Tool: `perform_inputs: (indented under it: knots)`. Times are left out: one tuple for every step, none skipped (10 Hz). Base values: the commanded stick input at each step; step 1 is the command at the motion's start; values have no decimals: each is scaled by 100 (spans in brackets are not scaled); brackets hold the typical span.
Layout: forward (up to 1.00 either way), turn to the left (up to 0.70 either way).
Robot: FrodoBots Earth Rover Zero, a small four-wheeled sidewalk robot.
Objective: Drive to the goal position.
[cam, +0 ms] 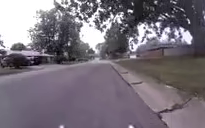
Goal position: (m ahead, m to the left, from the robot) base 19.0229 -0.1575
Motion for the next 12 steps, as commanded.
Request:
perform_inputs:
  knots:
    - [100, 0]
    - [100, 0]
    - [100, 0]
    - [100, 0]
    - [100, 0]
    - [100, 0]
    - [100, 0]
    - [100, 0]
    - [100, 0]
    - [100, 0]
    - [100, 0]
    - [100, 0]
